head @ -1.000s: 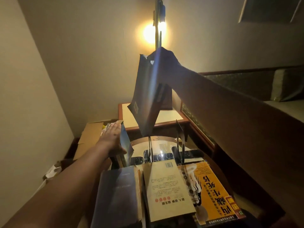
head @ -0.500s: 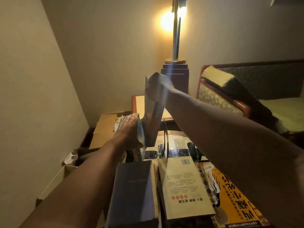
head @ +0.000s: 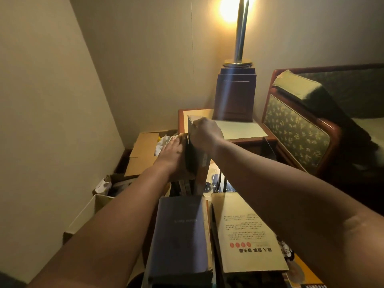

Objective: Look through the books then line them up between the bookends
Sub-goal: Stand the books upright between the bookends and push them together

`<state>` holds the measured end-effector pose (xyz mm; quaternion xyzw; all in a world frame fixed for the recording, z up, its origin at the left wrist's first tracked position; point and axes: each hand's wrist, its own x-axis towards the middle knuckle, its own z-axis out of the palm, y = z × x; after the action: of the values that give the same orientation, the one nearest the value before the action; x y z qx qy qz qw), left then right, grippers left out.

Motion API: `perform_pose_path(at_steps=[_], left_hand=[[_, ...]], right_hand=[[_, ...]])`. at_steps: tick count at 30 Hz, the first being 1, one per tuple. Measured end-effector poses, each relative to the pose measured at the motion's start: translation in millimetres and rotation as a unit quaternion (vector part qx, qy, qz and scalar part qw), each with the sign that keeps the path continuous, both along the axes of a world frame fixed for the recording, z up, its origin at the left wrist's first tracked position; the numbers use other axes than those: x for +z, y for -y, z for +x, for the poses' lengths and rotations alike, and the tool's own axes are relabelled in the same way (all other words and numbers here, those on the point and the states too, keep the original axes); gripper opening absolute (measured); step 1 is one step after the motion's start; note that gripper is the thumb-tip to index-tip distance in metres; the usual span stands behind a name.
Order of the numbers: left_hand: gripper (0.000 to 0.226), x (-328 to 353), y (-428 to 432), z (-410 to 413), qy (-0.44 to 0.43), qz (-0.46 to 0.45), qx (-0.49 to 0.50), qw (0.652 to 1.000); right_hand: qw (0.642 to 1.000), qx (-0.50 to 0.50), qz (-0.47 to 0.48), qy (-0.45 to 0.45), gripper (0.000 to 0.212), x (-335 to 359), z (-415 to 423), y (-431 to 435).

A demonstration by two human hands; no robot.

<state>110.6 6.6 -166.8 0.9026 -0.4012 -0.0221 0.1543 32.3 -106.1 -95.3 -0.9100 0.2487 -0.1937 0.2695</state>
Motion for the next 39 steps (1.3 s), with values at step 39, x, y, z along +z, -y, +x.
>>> perform_pose_path(at_steps=[39], left_hand=[[0.117,33.1,18.5,-26.4,0.005,0.085,0.042,0.995]], right_hand=[[0.985,0.035,-0.043,-0.161,0.062,-176.2,-165.5,22.0]])
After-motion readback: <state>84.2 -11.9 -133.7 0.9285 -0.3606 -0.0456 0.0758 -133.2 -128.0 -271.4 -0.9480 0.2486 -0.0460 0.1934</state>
